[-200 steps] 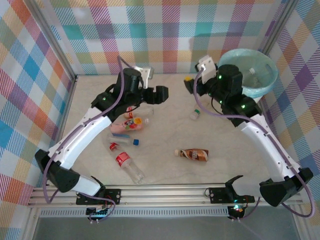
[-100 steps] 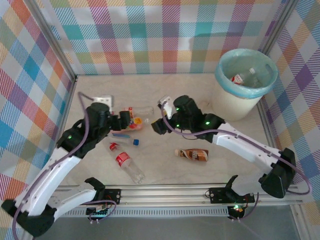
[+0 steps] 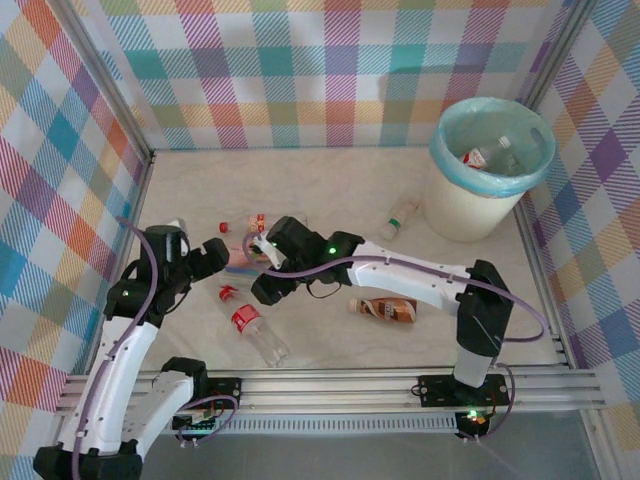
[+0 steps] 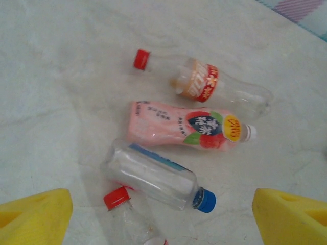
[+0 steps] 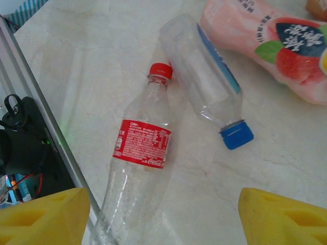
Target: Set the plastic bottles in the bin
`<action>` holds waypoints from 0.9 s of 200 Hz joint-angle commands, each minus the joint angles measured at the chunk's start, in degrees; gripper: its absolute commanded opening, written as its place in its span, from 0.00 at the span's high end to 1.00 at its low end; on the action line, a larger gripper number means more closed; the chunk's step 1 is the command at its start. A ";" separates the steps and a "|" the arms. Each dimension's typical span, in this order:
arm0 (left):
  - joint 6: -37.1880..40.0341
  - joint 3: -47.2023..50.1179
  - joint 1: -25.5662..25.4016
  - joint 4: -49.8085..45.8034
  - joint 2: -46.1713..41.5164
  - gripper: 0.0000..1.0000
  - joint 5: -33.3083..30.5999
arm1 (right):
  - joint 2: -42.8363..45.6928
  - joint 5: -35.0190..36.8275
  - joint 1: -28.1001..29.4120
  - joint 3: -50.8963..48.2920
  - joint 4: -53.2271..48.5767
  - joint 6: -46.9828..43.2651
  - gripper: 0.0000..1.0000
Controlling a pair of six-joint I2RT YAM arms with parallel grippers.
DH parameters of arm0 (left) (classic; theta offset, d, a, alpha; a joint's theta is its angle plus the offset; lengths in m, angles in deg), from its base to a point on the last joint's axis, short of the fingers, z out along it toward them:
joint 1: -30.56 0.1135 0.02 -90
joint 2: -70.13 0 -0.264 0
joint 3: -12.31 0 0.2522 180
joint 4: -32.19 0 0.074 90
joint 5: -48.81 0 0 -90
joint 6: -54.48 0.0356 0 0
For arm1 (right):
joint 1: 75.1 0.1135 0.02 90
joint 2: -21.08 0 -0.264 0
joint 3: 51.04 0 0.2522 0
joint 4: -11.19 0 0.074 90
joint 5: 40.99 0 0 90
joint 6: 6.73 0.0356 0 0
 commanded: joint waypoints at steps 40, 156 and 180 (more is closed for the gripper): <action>-4.18 6.01 9.36 2.84 -4.91 0.03 7.01 | -9.58 -5.01 2.49 8.71 -10.74 2.22 0.18; -6.72 10.18 9.37 -1.34 -13.22 0.00 2.01 | -27.53 -6.09 5.58 23.61 -16.23 2.40 0.18; -6.85 10.27 9.30 -1.37 -13.09 0.00 0.82 | -29.89 -6.93 5.59 25.57 -16.36 2.70 0.17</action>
